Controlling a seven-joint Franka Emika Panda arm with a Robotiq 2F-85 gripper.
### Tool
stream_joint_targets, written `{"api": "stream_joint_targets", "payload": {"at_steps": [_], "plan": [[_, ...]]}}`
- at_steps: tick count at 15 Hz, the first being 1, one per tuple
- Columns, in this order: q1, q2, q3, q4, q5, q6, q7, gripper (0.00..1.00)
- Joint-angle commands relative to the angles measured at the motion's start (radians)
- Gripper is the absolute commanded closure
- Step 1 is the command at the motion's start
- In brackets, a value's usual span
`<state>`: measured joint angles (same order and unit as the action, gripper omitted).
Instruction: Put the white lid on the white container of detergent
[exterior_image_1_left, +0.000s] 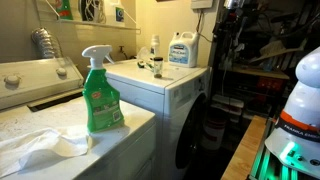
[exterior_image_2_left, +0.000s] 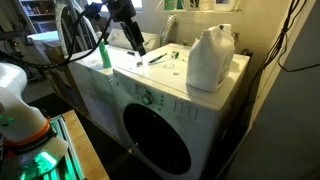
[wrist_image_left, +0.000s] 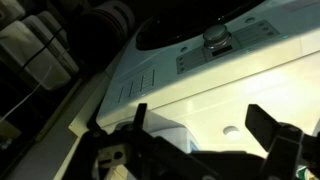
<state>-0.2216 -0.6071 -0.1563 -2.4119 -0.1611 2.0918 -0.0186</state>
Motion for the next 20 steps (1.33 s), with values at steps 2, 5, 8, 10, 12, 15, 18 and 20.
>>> {"api": "stream_joint_targets", "payload": {"at_steps": [2, 5, 8, 10, 12, 15, 18, 20], "plan": [[0.003, 0.0, -0.003, 0.002, -0.001, -0.002, 0.001, 0.0], [0.003, 0.0, -0.003, 0.002, -0.001, -0.002, 0.001, 0.0], [0.003, 0.0, -0.003, 0.002, -0.001, -0.002, 0.001, 0.0], [0.003, 0.0, -0.003, 0.002, -0.001, -0.002, 0.001, 0.0], [0.003, 0.0, -0.003, 0.002, -0.001, -0.002, 0.001, 0.0], [0.001, 0.01, 0.005, 0.021, -0.011, -0.019, 0.003, 0.0], [0.027, 0.054, 0.037, 0.087, -0.007, -0.033, 0.002, 0.0], [0.053, 0.094, 0.055, 0.131, -0.001, -0.023, -0.011, 0.0]]}}
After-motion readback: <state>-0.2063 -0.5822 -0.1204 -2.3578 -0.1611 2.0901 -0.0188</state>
